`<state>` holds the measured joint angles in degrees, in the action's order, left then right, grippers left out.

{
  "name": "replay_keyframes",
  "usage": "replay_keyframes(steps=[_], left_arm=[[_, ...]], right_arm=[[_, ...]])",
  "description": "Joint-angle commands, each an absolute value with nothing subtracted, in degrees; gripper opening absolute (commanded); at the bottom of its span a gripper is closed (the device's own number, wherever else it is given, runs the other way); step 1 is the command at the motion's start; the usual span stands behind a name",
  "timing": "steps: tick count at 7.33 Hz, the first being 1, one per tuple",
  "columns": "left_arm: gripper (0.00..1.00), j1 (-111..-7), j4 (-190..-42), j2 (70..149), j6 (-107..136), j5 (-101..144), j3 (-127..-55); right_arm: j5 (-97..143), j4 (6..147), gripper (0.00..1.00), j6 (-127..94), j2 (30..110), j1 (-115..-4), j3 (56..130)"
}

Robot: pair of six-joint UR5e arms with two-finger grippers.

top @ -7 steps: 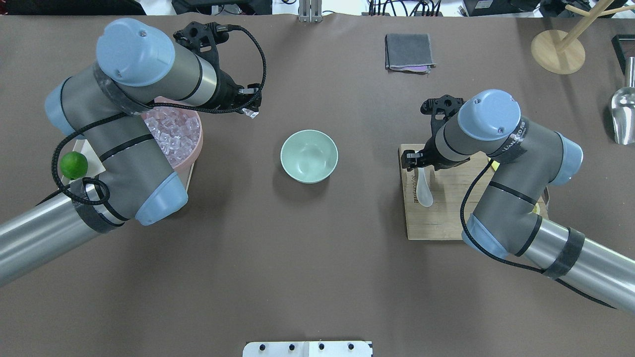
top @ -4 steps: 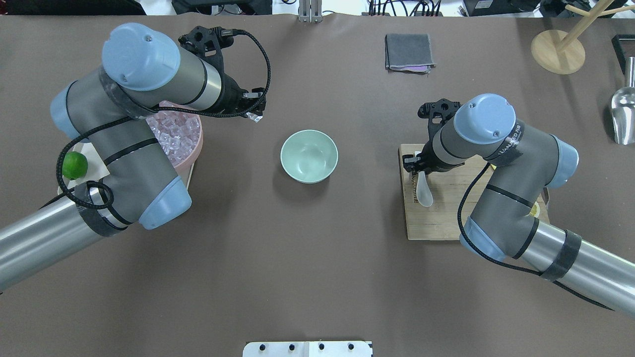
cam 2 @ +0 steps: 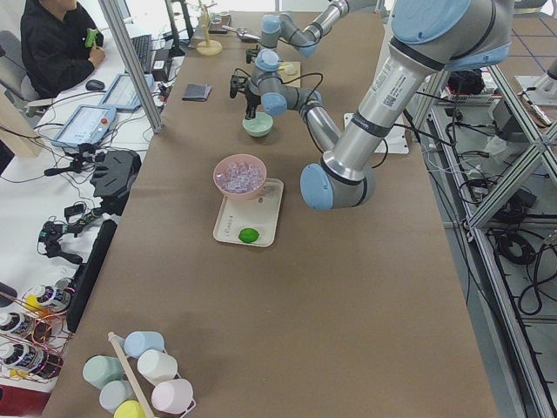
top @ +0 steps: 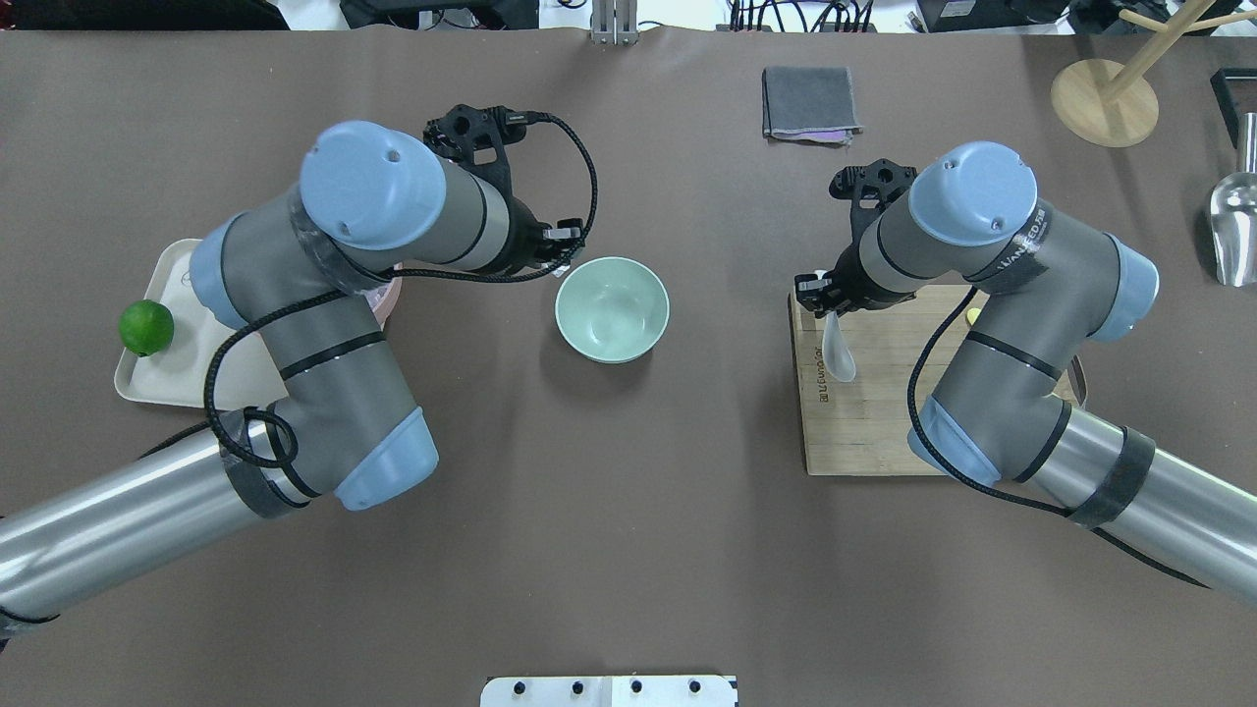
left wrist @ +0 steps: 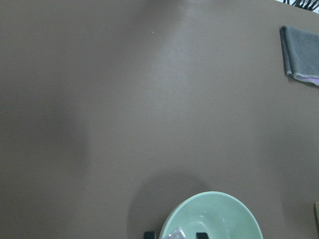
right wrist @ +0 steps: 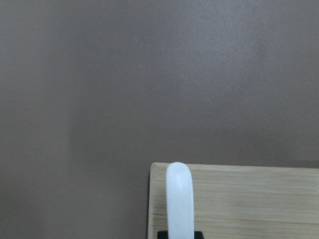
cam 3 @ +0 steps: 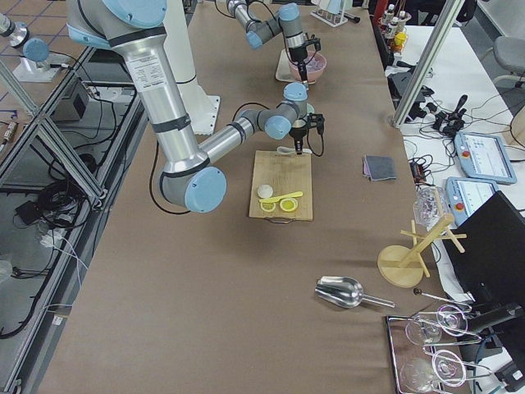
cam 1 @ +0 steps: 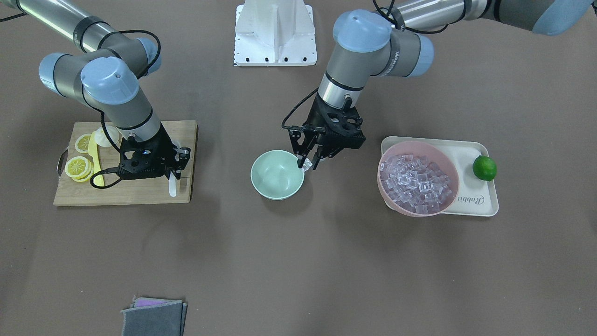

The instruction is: Put spoon and ice into bowl

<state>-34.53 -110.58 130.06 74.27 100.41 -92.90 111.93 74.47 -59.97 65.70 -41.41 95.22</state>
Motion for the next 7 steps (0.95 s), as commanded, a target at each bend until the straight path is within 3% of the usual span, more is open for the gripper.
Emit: replay_keyframes(steps=[1, 4, 5, 6, 7], left_arm=[[0.00, -31.03, -110.65, 131.04, 76.02, 97.05, -92.02], [0.00, -29.45, -110.74, 131.31, 75.85, 95.10, -90.62], [0.23, -29.36, -110.74, 131.31, 75.85, 94.84, -90.62], [0.81, -29.36, -110.83, 131.74, 75.85, 93.35, -90.53], [0.97, -29.09, -110.83, 132.18, 75.85, 92.03, -90.53]], right_arm=[[112.41, 76.98, 0.00, -60.55, 62.77, -42.97, 95.45], [114.35, 77.17, 0.00, -61.00, 61.88, -44.30, 97.03], [114.35, 77.17, 0.00, -61.00, 61.53, -44.38, 97.03], [114.35, 77.17, 0.00, -61.00, 61.35, -44.38, 97.03], [114.43, 77.25, 0.00, -61.00, 61.00, -44.38, 96.94]])
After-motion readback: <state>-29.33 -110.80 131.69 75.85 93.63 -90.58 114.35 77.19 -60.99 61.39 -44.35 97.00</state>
